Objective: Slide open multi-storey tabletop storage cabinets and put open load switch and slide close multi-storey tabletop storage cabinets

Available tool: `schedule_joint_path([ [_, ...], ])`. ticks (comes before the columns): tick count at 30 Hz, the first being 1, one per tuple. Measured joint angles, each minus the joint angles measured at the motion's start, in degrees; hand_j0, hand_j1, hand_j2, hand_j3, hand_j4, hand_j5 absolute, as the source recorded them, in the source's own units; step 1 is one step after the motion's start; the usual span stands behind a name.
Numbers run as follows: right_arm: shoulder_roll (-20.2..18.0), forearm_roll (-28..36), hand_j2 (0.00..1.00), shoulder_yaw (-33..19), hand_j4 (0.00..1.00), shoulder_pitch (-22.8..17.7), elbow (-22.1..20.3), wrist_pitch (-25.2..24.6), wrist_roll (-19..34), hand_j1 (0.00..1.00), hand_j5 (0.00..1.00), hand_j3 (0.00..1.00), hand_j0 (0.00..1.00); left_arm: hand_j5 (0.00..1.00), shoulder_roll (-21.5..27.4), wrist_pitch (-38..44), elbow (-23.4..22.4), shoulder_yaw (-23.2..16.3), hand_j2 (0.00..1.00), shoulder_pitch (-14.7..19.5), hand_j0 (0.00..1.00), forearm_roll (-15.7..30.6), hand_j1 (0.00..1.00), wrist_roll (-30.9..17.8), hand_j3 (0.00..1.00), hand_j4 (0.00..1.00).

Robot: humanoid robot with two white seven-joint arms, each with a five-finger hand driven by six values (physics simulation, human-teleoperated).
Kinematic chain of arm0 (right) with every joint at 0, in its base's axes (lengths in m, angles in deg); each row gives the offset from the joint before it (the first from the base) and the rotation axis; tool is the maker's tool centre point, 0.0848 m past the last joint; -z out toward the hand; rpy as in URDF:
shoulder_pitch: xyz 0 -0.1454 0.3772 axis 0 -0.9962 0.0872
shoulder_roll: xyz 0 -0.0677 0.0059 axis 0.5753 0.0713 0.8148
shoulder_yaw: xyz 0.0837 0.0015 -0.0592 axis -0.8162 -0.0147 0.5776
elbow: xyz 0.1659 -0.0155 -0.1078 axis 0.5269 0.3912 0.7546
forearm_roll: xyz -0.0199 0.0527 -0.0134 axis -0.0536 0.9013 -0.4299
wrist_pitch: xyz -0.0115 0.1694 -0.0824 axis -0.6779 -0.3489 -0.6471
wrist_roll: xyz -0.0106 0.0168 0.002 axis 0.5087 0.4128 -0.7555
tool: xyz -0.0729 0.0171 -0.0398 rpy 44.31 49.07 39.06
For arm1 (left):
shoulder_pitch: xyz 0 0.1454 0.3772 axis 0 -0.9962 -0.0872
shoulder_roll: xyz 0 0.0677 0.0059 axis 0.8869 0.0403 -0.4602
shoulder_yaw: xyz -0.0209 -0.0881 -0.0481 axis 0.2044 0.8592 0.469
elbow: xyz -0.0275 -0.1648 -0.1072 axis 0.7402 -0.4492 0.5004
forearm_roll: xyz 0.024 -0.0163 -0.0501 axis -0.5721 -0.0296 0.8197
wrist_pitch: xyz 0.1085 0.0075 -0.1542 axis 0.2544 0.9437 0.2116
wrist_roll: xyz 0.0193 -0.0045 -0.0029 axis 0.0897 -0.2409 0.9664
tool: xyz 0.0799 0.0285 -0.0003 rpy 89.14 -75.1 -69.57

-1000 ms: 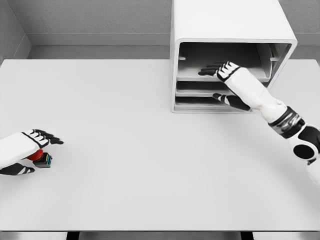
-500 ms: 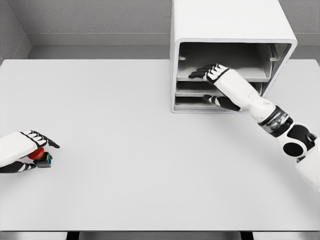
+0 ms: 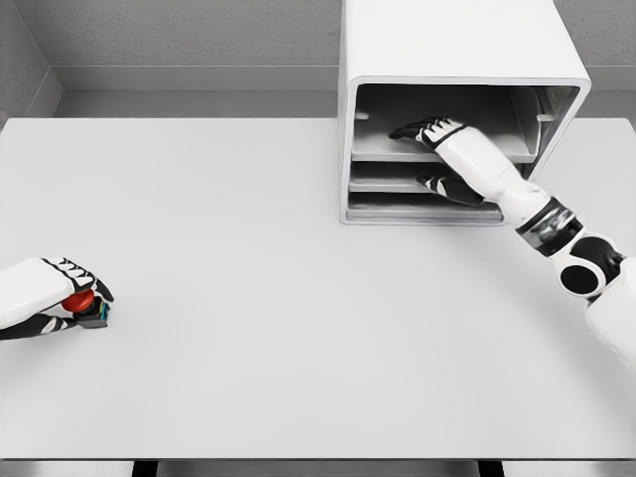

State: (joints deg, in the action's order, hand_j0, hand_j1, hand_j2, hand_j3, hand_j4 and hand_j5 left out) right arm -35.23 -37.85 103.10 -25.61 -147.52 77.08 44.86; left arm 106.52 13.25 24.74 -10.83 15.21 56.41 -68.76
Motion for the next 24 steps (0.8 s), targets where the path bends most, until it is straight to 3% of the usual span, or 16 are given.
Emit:
schedule_joint_path([
  [4, -0.05, 0.97, 0.8, 0.08, 0.8, -0.18, -0.1, 0.14, -0.04, 0.8, 0.8, 0.8, 0.8, 0.44, -0.01, 0.0, 0.09, -0.01, 0.44, 0.0, 0.44, 0.95, 0.44, -0.01, 0.44, 0.44],
  [11, -1.92, -0.5, 0.82, 0.86, 0.82, -0.7, -2.11, 0.12, -0.01, 0.82, 0.82, 0.82, 0.82, 0.39, 0.02, 0.0, 0.24, 0.1, 0.39, 0.09, 0.39, 2.16, 0.39, -0.03, 0.39, 0.39],
  [24, -6.15, -1.87, 0.84, -0.07, 0.84, -2.64, -6.32, -0.09, -0.05, 0.84, 0.84, 0.84, 0.84, 0.39, -0.48, 0.0, 1.15, 0.93, 0.39, 3.87, 0.39, 3.46, 0.39, 0.0, 0.39, 0.39],
])
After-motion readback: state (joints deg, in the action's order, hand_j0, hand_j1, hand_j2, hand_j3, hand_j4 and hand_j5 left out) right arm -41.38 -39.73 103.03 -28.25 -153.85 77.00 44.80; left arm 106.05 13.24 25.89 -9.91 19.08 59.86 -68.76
